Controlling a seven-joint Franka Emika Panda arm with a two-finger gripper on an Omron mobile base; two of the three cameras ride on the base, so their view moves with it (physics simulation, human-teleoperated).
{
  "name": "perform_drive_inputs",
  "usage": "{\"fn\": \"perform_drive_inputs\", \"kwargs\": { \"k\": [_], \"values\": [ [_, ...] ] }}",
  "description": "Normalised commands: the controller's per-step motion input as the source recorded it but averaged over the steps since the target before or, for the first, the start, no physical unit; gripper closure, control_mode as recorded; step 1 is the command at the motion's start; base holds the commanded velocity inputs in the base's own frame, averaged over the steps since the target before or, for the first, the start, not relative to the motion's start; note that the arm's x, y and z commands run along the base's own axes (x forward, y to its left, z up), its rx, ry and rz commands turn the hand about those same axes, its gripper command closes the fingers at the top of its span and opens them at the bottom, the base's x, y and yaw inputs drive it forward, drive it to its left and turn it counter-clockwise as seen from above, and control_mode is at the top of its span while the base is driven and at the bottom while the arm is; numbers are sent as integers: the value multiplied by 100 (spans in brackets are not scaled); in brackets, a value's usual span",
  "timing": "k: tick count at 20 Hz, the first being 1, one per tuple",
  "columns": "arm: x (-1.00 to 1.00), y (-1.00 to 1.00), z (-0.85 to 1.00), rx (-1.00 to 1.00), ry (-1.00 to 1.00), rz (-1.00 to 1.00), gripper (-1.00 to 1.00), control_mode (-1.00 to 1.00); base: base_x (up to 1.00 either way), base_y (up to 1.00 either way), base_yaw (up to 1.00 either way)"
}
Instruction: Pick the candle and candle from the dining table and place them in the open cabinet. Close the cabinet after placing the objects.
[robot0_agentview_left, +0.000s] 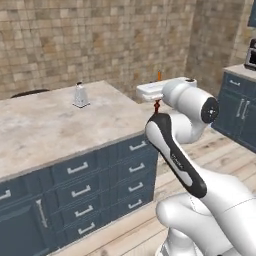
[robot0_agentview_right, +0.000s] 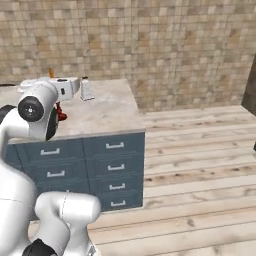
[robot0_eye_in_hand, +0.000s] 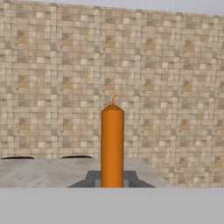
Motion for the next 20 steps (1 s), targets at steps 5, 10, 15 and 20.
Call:
{"fn": "perform_drive_inputs", "kwargs": {
  "k": [5, 10, 15, 20],
  "values": [
    [0, 0, 0, 0, 0, 0, 100, 100, -32, -6, -70],
    [0, 0, 0, 0, 0, 0, 100, 100, -23, -6, -76],
    [0, 0, 0, 0, 0, 0, 100, 100, -17, -11, -77],
    [0, 0, 0, 0, 0, 0, 100, 100, -8, -10, -75]
  ]
}}
